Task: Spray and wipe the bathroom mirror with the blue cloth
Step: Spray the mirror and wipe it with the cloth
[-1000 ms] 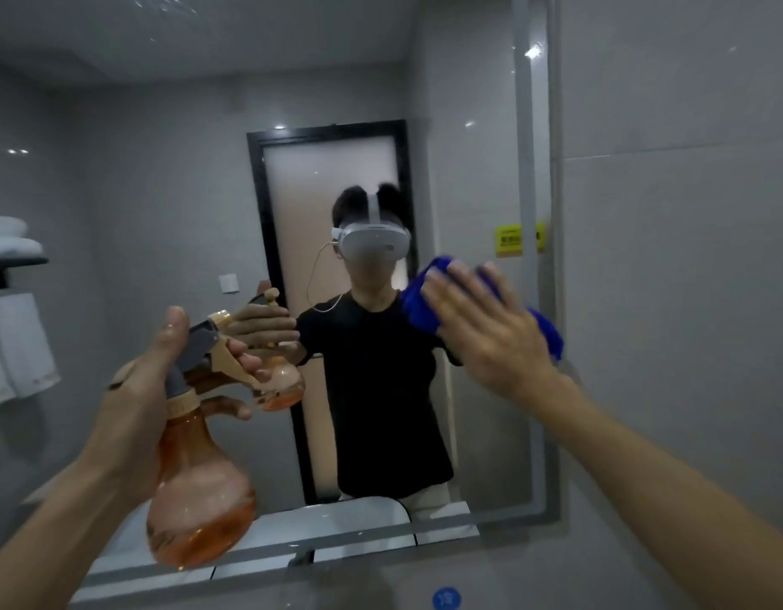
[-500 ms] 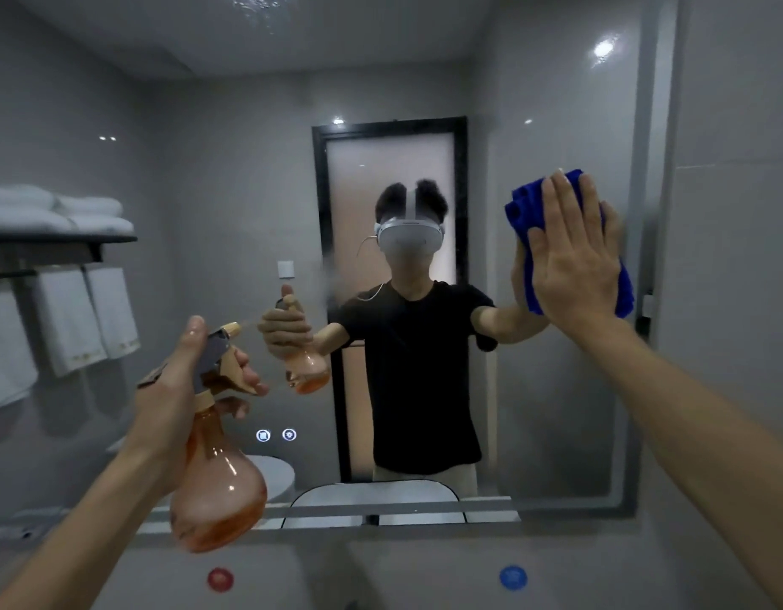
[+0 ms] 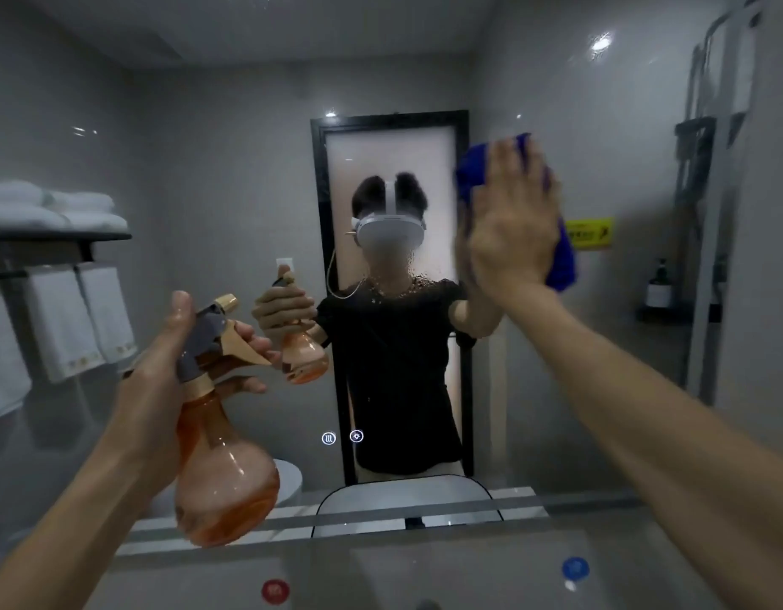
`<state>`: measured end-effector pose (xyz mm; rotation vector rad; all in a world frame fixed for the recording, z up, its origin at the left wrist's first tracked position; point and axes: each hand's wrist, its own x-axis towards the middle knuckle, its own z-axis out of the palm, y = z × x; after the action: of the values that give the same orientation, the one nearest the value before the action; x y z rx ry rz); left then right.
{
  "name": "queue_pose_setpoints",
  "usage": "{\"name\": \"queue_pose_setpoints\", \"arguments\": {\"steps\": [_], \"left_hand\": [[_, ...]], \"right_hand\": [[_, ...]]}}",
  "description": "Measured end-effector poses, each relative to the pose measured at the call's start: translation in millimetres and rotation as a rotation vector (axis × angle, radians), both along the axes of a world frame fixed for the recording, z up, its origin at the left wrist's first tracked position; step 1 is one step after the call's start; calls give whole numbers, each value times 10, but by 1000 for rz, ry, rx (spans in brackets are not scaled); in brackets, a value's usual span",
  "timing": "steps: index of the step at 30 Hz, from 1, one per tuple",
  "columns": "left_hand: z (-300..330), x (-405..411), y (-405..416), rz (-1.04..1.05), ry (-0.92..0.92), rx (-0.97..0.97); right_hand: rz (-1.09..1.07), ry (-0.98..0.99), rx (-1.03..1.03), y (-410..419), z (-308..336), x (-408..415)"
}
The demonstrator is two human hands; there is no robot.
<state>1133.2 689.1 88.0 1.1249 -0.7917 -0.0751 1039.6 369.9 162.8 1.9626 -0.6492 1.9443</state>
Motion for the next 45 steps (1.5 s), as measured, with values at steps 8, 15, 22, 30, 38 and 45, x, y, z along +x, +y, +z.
{"name": "queue_pose_setpoints", "arguments": {"steps": [8,15,22,30,38,45], "left_hand": [[-13,394,51,-74,-5,28],[40,531,107,-82,-47,45],[149,566,150,-107,-53,24],[107,497,123,-127,-20,6],[53,374,11,-131,-30,49],[102,444,35,-100,-35,16]], "right_hand": [[101,751,-521,854,-1460,553],[-88,354,-467,-163,-1234,-262],[-6,-168,129,89,138,114],[75,378,-436,888,-727,737],[-23,480,-555,-104,-1401,-219],[12,-119,50,-195,-253,-133]]}}
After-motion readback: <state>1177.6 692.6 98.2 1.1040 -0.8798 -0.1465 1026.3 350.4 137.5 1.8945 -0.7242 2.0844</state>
